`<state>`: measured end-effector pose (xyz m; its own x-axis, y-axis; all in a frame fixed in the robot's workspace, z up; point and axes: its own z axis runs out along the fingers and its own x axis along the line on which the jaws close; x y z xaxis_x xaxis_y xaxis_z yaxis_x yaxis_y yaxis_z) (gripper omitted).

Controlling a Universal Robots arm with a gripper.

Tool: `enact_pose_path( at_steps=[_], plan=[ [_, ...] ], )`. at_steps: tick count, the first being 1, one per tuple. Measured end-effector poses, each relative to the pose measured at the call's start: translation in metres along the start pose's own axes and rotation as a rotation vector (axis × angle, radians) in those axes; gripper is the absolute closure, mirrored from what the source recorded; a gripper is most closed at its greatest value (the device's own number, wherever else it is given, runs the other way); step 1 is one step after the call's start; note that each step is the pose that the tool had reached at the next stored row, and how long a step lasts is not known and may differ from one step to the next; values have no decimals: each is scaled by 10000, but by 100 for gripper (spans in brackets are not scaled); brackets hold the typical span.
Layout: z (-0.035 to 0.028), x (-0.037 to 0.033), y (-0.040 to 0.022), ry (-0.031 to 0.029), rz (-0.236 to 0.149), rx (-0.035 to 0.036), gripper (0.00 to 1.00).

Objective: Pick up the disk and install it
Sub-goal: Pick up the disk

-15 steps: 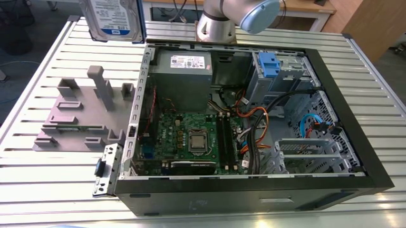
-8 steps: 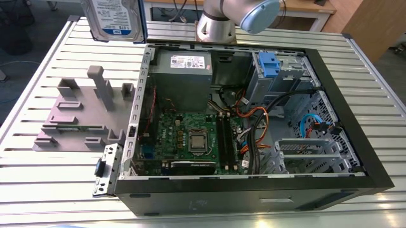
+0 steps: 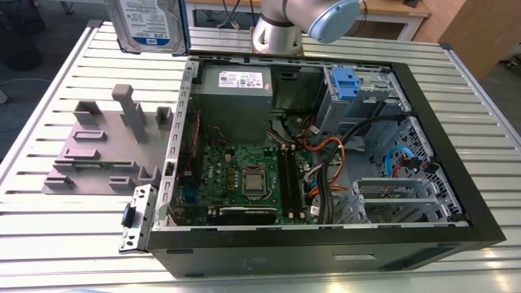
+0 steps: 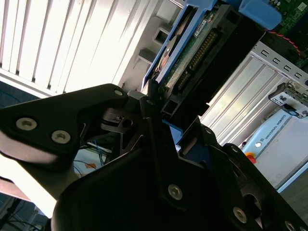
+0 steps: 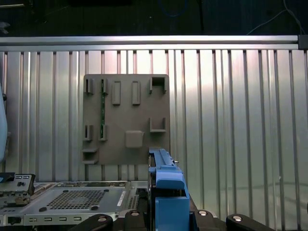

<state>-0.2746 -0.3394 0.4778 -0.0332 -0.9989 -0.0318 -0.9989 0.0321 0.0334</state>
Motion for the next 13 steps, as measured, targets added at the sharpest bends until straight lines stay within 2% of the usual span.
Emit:
enact_pose_path(
  at_steps=[13],
  plan=[
    [-1, -1, -37, 0, 0, 0, 63]
  ],
)
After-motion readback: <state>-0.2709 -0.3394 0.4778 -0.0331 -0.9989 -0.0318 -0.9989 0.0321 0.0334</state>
